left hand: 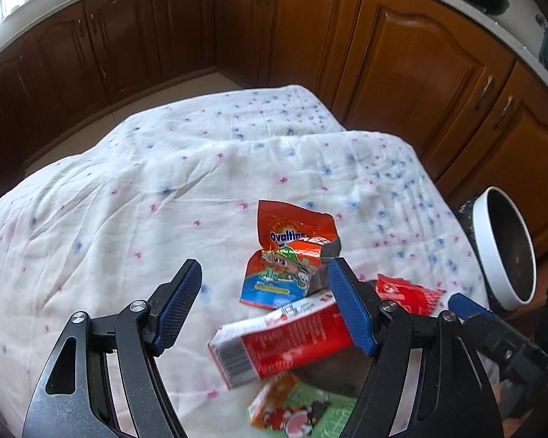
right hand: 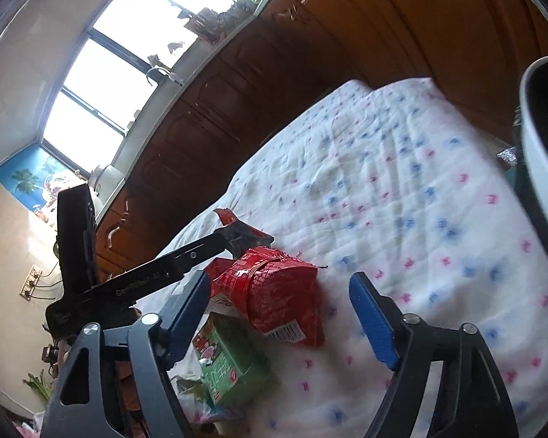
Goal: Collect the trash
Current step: 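Grasp the orange Ovaltine wrapper with the left tool while the right tool grasps the red packet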
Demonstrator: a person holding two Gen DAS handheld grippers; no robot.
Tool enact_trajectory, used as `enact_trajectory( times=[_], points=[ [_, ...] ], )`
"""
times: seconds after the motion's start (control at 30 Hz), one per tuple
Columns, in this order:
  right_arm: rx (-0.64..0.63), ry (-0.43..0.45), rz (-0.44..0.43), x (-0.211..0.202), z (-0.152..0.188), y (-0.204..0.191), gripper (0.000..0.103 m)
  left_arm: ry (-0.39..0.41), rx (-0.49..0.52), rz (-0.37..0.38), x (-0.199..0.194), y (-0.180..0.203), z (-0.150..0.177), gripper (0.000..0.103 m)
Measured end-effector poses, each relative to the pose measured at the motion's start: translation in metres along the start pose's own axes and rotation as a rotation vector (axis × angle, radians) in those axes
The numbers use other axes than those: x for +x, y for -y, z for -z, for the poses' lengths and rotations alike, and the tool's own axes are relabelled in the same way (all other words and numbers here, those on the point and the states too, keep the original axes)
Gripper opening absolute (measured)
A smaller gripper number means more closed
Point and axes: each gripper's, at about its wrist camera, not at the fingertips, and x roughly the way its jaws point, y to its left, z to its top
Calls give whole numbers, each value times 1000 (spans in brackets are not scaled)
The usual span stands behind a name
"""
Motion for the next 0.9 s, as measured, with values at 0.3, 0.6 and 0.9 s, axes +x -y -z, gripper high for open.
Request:
enact_trajectory(
  times=[0.3, 0.6, 0.9],
  points=[
    [-27, -2, -6, 4, -1, 0, 29, -44, -4, 22, 22, 5, -2, 23],
    [-50, 90, 17, -56, 6, 4, 28, 44, -8, 41, -12, 10, -2, 3],
    [-79, 200, 95, -122, 14, 14, 28, 107, -2, 188, -59, 43, 17, 3]
  ],
)
